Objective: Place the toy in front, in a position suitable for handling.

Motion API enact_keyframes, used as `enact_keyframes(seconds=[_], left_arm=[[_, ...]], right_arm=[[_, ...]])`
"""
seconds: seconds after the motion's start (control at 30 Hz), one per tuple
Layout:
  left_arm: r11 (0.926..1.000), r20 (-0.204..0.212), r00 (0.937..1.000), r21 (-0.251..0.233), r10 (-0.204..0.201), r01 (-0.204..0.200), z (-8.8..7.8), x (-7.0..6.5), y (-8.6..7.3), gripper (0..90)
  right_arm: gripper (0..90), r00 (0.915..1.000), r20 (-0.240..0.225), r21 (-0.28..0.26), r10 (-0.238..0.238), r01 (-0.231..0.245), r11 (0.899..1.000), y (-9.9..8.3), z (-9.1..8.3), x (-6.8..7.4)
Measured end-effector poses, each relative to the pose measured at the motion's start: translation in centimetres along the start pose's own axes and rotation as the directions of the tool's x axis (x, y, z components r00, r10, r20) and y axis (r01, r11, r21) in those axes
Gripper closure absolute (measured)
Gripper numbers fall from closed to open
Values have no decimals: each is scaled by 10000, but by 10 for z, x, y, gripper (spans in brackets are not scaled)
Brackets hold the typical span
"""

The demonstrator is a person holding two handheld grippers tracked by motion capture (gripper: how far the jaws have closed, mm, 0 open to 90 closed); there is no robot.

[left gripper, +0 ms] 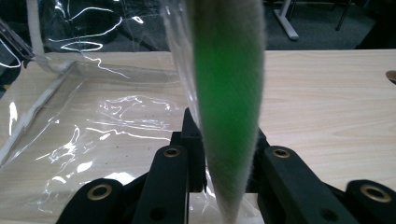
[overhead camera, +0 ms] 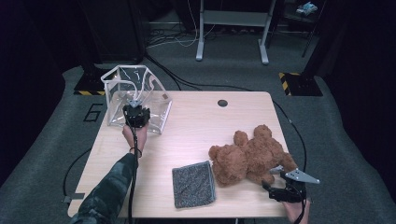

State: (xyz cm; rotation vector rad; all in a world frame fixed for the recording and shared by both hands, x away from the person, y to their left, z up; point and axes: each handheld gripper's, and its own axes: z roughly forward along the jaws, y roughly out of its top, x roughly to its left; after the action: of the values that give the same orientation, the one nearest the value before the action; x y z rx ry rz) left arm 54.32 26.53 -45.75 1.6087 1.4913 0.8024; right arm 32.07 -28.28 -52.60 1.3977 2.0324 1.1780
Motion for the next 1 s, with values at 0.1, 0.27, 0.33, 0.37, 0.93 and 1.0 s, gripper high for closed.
enact_keyframes(seconds=[0.1, 0.27, 0.33, 0.37, 0.93, 1.0], left_arm=[[10000, -6, 10000, -3, 27, -27, 1, 1, 0, 752], [9995, 564, 9982, 243, -201, 187, -6, 6, 0, 454], [9996, 728, 9970, 159, -261, 250, -12, 9, 3, 395], [9996, 777, 9966, 45, -267, 264, -15, 10, 4, 372], [9791, 1095, 9935, 2031, -322, 93, 8, -13, -50, 524], [9774, 1418, 9890, 2111, -410, 102, 15, -15, -53, 598]], right_arm=[[61, 10000, 3, 5, -12, 12, 10000, 0, 0, 0], [62, 10000, 26, 10, 9, -9, 10000, 0, 0, 0], [61, 10000, 5, 22, -12, 12, 10000, 0, 0, 0], [62, 10000, 27, 10, 51, -51, 10000, 0, 1, 0], [62, 10000, 22, 45, 39, -39, 10000, 0, 0, 1], [62, 10000, 16, 37, 41, -41, 10000, 0, 1, 1]])
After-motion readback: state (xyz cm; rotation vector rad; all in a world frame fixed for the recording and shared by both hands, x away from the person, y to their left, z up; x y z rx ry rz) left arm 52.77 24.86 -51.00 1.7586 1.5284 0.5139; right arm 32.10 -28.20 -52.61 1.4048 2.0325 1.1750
